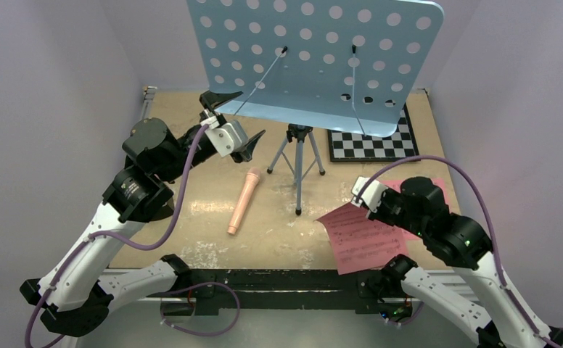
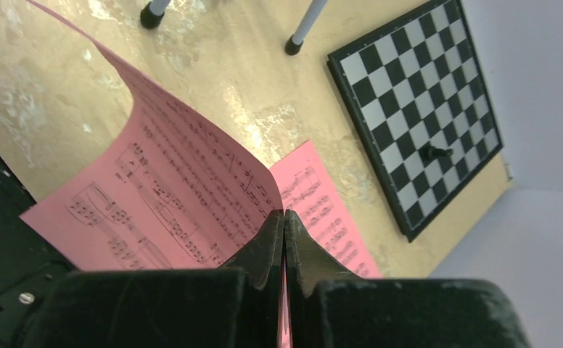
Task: Pack up the instrument practice props
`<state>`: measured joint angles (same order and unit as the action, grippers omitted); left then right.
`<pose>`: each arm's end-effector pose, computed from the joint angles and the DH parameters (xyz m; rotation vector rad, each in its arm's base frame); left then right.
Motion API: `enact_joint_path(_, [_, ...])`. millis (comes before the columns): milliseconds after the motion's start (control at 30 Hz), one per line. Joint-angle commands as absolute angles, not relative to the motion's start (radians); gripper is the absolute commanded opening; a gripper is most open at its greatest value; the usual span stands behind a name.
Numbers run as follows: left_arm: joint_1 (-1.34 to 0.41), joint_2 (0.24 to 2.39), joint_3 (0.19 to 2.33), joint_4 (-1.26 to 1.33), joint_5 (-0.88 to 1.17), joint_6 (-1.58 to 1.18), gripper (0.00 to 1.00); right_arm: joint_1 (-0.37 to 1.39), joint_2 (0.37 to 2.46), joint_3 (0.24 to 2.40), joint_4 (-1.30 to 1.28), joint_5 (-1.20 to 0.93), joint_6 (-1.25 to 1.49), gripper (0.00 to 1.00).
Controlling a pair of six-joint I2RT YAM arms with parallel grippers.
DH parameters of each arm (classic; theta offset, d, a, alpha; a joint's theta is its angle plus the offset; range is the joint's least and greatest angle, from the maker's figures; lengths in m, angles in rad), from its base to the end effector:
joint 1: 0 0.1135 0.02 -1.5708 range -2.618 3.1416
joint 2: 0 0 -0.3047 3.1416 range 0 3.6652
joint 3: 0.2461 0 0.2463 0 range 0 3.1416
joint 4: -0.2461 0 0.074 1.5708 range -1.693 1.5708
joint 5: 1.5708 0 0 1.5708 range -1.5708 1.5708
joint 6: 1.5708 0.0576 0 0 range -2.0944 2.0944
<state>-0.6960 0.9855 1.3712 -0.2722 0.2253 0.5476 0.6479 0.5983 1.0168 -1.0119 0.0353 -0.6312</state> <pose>0.1297 -0.1251 0.5277 0.9974 1.0751 -0.2850 0.0580 0.0413 0.3635 -1.2751 1.7483 -0.0286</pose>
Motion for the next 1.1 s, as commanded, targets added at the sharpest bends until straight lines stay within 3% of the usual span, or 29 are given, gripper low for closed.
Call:
enact_joint_path(0, [-0.699, 0.980, 1.410, -0.261, 0.225, 0.574, 0.91, 0.650, 0.643, 1.015, -0.915, 0.025, -0.436, 0.00])
enact_joint_path(300, [-0.699, 0.986, 1.425, -0.298, 0.225, 0.586, 0.91, 0.450, 0.668, 1.025, -0.831, 0.104, -0.068, 0.00])
enact_joint_path(567, [-0.698, 1.010, 1.466, -0.327, 0.237, 0.587, 0.91, 0.184, 0.704, 1.021, -0.966, 0.067, 0.179, 0.00])
enact_joint_path(1067, [-0.698, 1.018, 1.479, -0.340, 0.259, 0.584, 0.91, -0.197, 0.814, 0.950, -0.853, 0.179, 0.273, 0.00])
